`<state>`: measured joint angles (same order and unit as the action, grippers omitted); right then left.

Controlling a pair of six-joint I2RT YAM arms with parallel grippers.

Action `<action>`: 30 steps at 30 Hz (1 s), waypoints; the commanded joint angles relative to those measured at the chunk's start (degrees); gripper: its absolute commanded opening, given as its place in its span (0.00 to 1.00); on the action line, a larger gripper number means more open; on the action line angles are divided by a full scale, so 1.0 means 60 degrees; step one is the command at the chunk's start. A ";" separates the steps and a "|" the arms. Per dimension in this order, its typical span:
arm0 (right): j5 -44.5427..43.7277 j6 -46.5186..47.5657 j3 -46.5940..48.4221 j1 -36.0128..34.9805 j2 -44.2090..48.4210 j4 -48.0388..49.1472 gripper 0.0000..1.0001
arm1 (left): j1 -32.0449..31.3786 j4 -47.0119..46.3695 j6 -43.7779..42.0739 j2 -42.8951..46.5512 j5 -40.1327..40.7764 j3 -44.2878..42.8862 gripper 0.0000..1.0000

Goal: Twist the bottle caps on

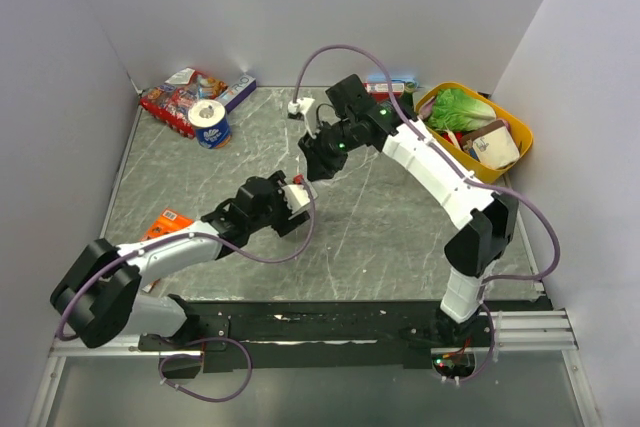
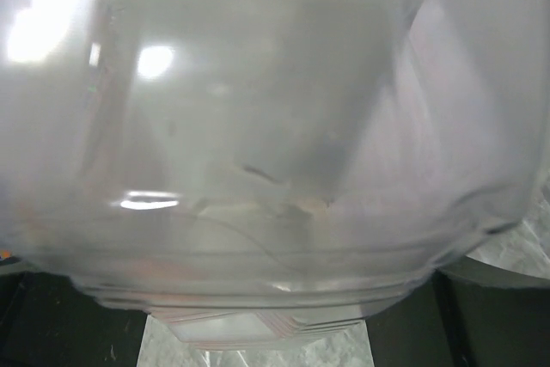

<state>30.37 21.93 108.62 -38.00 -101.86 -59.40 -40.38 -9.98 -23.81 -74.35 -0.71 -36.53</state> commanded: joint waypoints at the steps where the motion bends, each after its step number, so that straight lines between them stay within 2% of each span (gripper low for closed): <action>1: 0.0607 -0.2630 0.0117 0.0150 -0.0366 -0.0765 0.00 | 0.0138 -0.1882 0.0937 -0.0045 0.1437 -0.1001 0.01; 3: 0.1029 -0.2834 0.1170 0.0850 -0.0497 -0.0590 0.00 | 0.0138 -0.1765 0.0922 0.0027 0.1204 -0.0826 0.01; 4: 0.0974 -0.3038 0.2247 0.1145 -0.0585 -0.0574 0.07 | 0.0138 -0.1663 0.0936 0.0071 0.0999 -0.0651 0.01; 6: 0.1118 -0.2924 0.3352 0.1846 -0.0804 -0.0589 0.17 | 0.0153 -0.1224 0.0878 0.0261 0.0458 -0.0402 0.01; 7: 0.1453 -0.2445 0.4024 0.2068 -0.0806 -0.0560 0.32 | 0.0153 -0.1078 0.0907 0.0349 -0.0183 -0.0342 0.01; 9: 0.2447 -0.1595 0.4075 0.2406 -0.0428 -0.0326 0.43 | 0.0211 -0.0436 0.0587 0.0613 -0.1253 -0.0269 0.01; 10: 0.3120 -0.0213 0.3596 0.2509 -0.0178 -0.0354 0.50 | 0.0255 -0.0301 0.0513 0.0730 -0.2448 -0.0181 0.01; 12: 0.3652 0.1565 0.2907 0.2422 0.0741 -0.0675 0.56 | 0.0387 0.0297 -0.0043 0.1052 -0.3771 -0.0195 0.01; 13: 0.3785 0.3140 0.2062 0.2277 0.1066 -0.1025 0.60 | 0.0387 0.0446 -0.0161 0.1126 -0.4126 -0.0224 0.01; 15: 0.3611 0.5033 0.1295 0.2057 0.1841 -0.1363 0.62 | 0.0446 0.0971 -0.0512 0.1069 -0.5327 -0.0602 0.01; 17: 0.3305 0.6328 0.0751 0.1576 0.2152 -0.2328 0.62 | 0.0548 0.2243 -0.1066 0.0675 -0.6451 -0.1013 0.01; 18: 0.3129 0.7509 0.0663 0.1355 0.2356 -0.2666 0.62 | 0.0592 0.2756 -0.1244 0.0498 -0.6734 -0.1494 0.01; 21: 0.2455 0.9228 0.0049 0.0680 0.2912 -0.3343 0.64 | 0.0826 0.4355 -0.1875 -0.0307 -0.7819 -0.2388 0.01; 24: 0.1839 1.0226 -0.1093 0.0109 0.3629 -0.2992 0.67 | 0.0944 0.5177 -0.2139 -0.0894 -0.8186 -0.2903 0.01; 30: 0.1047 1.0978 -0.2516 -0.0566 0.4306 -0.2495 0.68 | 0.0959 0.4929 -0.2037 -0.0866 -0.8275 -0.2934 0.01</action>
<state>40.32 80.40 95.66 -39.94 -78.96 -75.57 -34.63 18.83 -33.87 -80.60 -44.42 -51.92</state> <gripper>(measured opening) 0.677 0.835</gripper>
